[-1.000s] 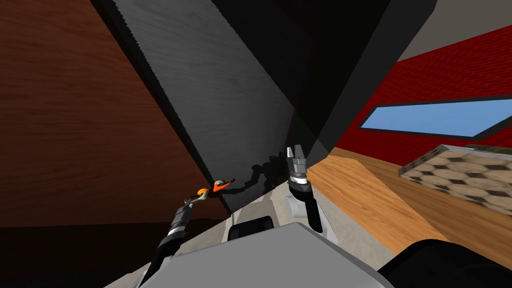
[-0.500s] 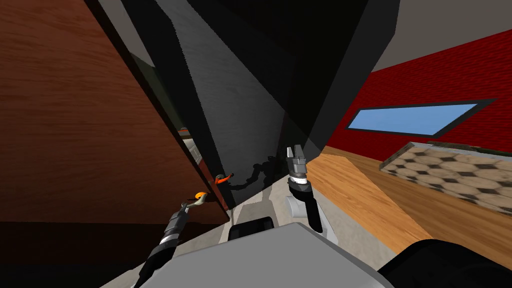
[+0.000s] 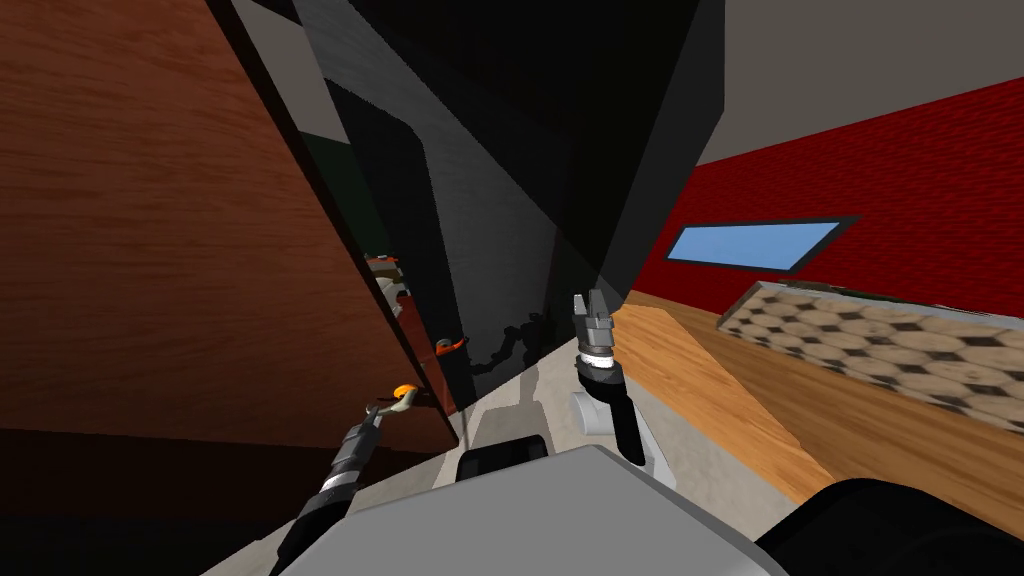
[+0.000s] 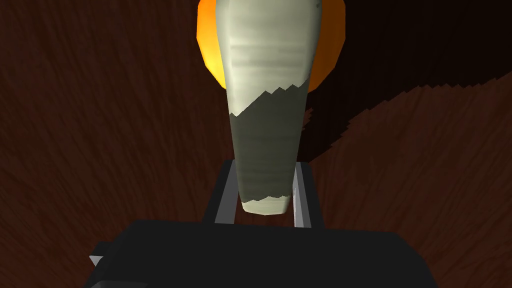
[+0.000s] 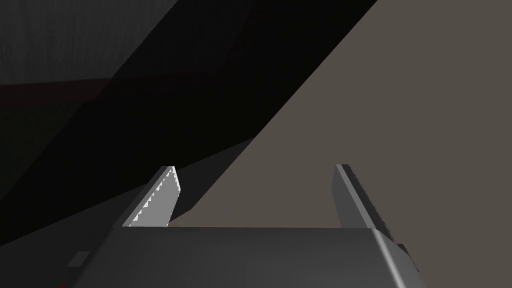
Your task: Pull the door open
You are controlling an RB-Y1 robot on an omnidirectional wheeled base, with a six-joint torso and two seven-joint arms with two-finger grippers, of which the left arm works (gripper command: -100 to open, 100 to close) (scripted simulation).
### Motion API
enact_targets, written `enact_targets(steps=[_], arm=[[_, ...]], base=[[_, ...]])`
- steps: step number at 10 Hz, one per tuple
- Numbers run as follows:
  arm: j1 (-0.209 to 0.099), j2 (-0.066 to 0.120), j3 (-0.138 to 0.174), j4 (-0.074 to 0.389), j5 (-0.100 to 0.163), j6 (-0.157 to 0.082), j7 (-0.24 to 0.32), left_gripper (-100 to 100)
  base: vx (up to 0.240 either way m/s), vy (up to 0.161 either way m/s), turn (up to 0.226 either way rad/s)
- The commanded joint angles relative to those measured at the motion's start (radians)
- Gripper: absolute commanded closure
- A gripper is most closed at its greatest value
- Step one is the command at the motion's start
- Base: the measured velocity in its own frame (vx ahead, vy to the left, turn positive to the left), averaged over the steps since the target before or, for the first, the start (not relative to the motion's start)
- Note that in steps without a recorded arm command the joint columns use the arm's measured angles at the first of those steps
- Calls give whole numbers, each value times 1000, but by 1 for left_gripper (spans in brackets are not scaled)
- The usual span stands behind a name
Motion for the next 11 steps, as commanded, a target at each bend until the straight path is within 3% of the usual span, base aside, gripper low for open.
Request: enact_targets(steps=[1, 2, 3, 6, 9, 11], arm=[[0, 0, 0, 0, 0, 0, 0, 100], [15, 10, -13, 5, -6, -28, 16, 100], [21, 12, -16, 5, -8, -37, 20, 100], [57, 30, -44, 5, -21, -94, 48, 100], [86, 44, -64, 6, -31, -139, 70, 100], [96, 49, -73, 6, -35, -156, 78, 100]], base=[[-46, 30, -14], [-118, 39, -154], [-156, 28, -132], [-196, 50, -151], [-182, 46, -114], [-134, 11, -61]])
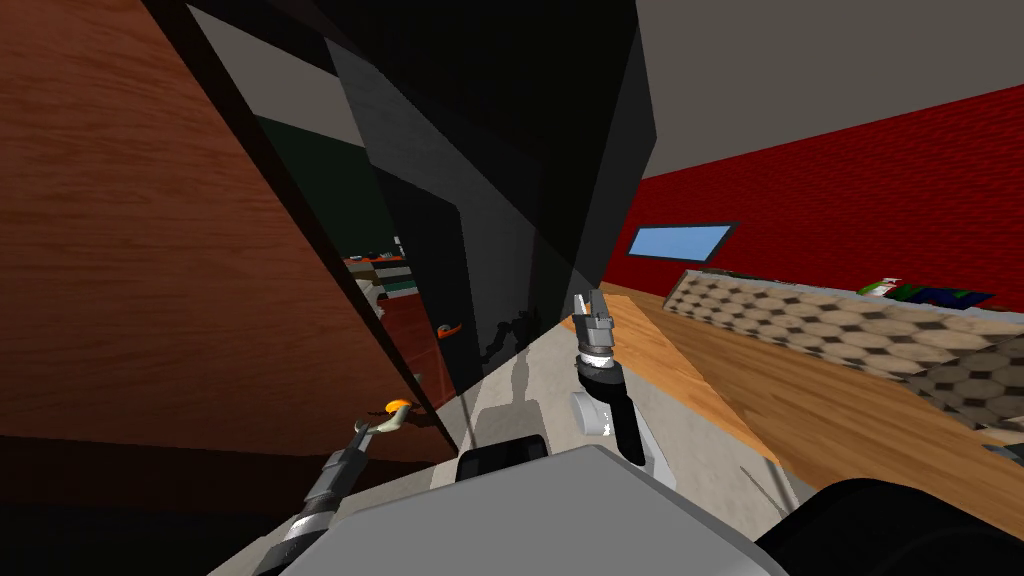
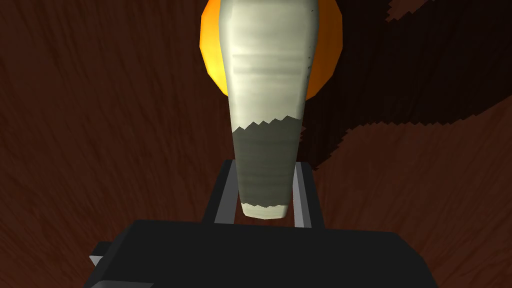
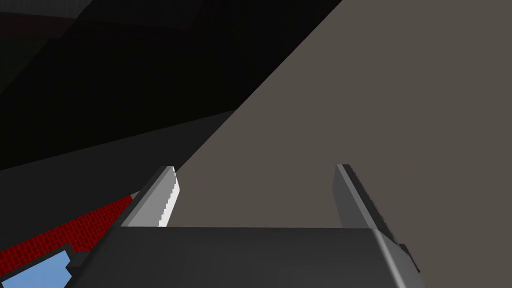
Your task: Pull the door open
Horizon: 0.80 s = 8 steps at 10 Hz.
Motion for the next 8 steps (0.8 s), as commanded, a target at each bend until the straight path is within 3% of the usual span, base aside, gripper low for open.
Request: enact_targets(steps=[1, 2, 5, 6, 8], arm=[[0, 0, 0, 0, 0, 0, 0, 100], [11, 6, -8, 14, -3, -29, 8, 100], [21, 12, -18, 28, -8, -61, 17, 100], [30, 17, -26, 39, -11, -88, 24, 100], [38, 21, -34, 49, -15, -114, 30, 100]], base=[[-55, 15, 13], [-161, 0, -196], [-183, 43, -137], [-162, 51, -215], [-169, 65, -145]])
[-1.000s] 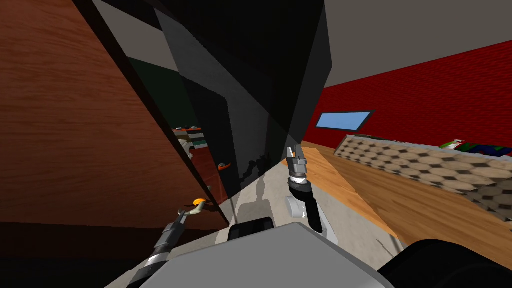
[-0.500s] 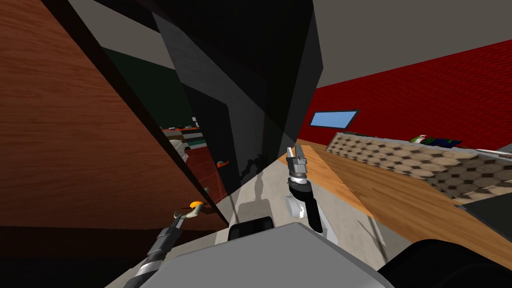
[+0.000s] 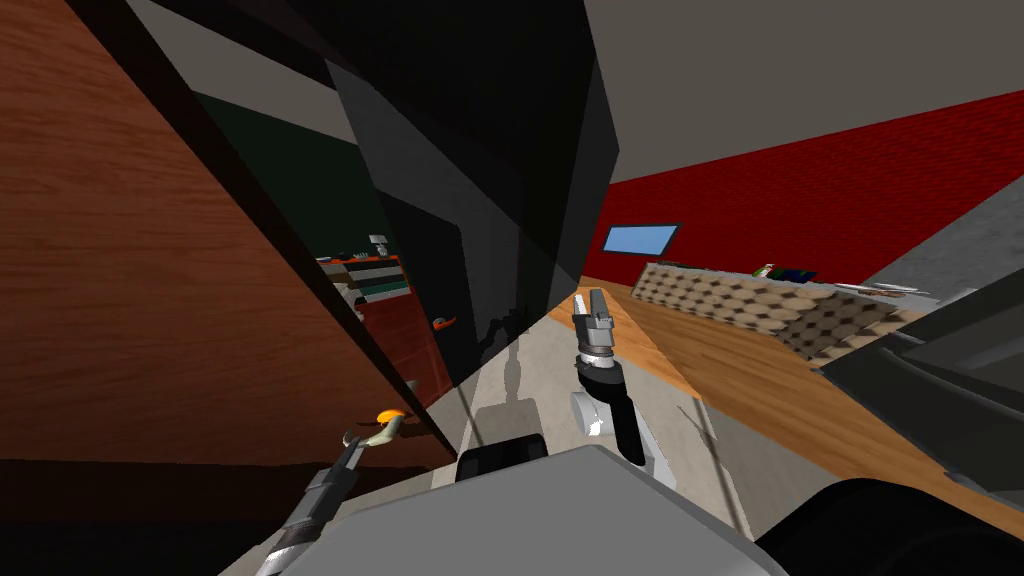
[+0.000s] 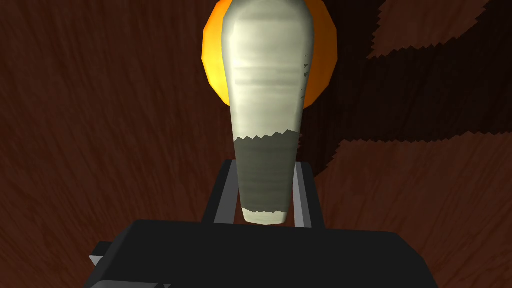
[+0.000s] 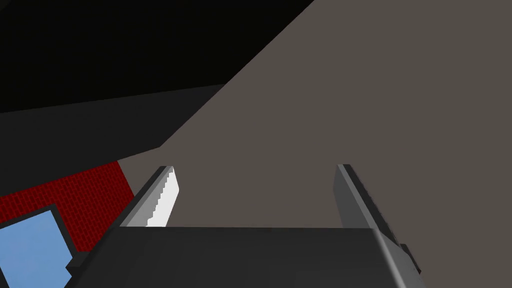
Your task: Pull the door open
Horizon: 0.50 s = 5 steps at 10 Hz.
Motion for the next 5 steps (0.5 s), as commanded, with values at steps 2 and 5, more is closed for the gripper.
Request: enact_targets(steps=[2, 5], arm=[[6, -1, -21, 29, -10, -55, 11, 100], [-13, 10, -14, 68, -5, -65, 16, 100]], base=[[-176, 54, -132], [-146, 18, -106]])
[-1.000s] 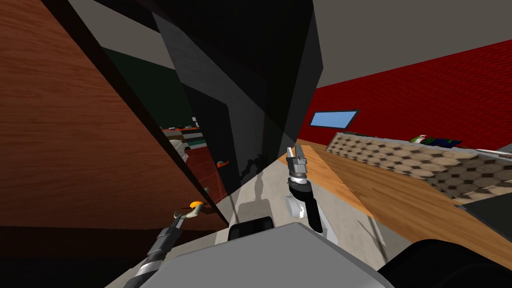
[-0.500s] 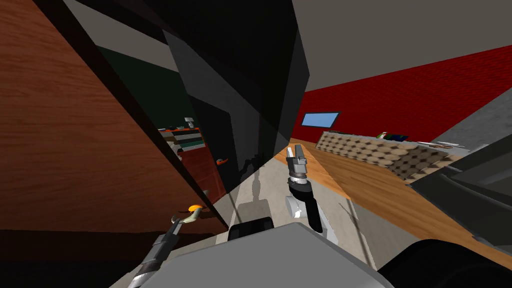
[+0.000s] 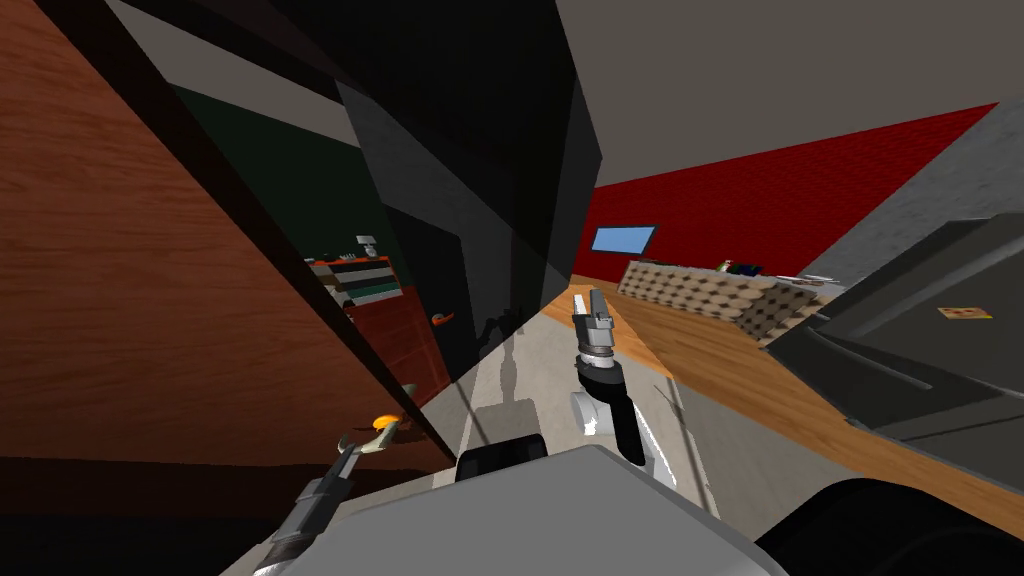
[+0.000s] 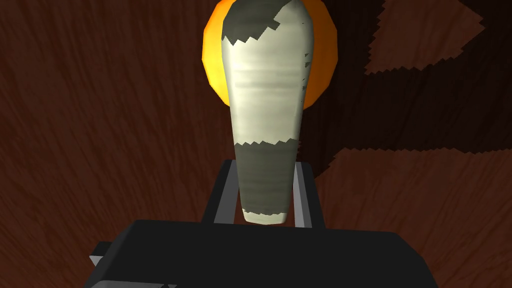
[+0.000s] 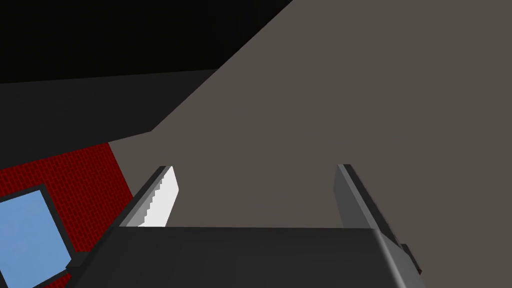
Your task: Pull the door open
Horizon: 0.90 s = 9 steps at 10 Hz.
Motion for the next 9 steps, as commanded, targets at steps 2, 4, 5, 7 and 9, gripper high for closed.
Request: enact_targets(steps=[2, 4, 5, 7, 9], arm=[[-33, 0, -7, 44, -1, -17, 9, 100], [-59, 3, -10, 81, 0, -28, 16, 100], [-70, 5, -11, 97, 0, -32, 19, 100], [-97, 8, -13, 134, 1, -43, 26, 100], [-122, 11, -16, 170, 2, -54, 33, 100]], base=[[-258, 45, -218], [-230, 54, -199], [-238, 70, -173], [-255, 31, -218], [-253, 25, -185]])
